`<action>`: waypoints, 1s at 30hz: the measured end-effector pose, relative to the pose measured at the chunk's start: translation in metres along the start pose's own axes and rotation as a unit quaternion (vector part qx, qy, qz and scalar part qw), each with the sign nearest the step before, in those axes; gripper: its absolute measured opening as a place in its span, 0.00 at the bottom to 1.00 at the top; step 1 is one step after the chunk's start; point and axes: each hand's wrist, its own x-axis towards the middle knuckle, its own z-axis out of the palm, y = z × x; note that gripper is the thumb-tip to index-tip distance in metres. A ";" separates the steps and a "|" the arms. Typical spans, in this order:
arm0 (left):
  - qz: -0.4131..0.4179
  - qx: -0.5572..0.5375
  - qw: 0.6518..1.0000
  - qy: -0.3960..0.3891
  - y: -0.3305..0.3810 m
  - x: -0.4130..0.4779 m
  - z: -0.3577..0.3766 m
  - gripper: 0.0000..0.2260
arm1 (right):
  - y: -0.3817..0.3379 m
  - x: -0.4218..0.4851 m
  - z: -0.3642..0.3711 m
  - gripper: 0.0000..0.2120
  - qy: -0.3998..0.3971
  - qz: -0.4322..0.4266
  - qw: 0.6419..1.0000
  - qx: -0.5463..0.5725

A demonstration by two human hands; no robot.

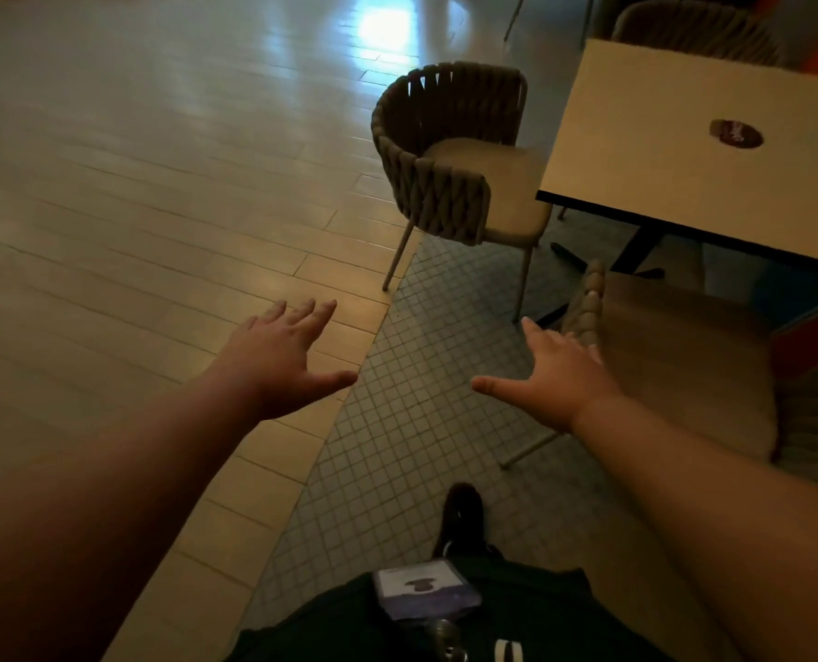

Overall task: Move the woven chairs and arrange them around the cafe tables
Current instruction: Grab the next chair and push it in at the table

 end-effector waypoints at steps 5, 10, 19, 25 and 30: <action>-0.004 0.011 1.000 0.003 -0.035 0.073 -0.017 0.48 | -0.028 0.090 -0.011 0.68 -0.024 -0.013 0.999 -0.018; -0.025 0.012 1.000 0.001 -0.073 0.146 -0.043 0.49 | -0.057 0.193 -0.038 0.72 -0.044 -0.035 0.998 -0.040; 0.002 0.028 1.000 -0.006 -0.151 0.268 -0.104 0.52 | -0.134 0.328 -0.080 0.74 -0.042 -0.037 0.997 -0.049; 0.082 0.050 0.995 0.009 -0.218 0.383 -0.148 0.52 | -0.185 0.412 -0.086 0.67 0.001 0.024 0.999 -0.024; 0.125 0.108 0.986 -0.022 -0.291 0.463 -0.186 0.49 | -0.236 0.466 -0.090 0.72 0.008 0.075 0.997 0.015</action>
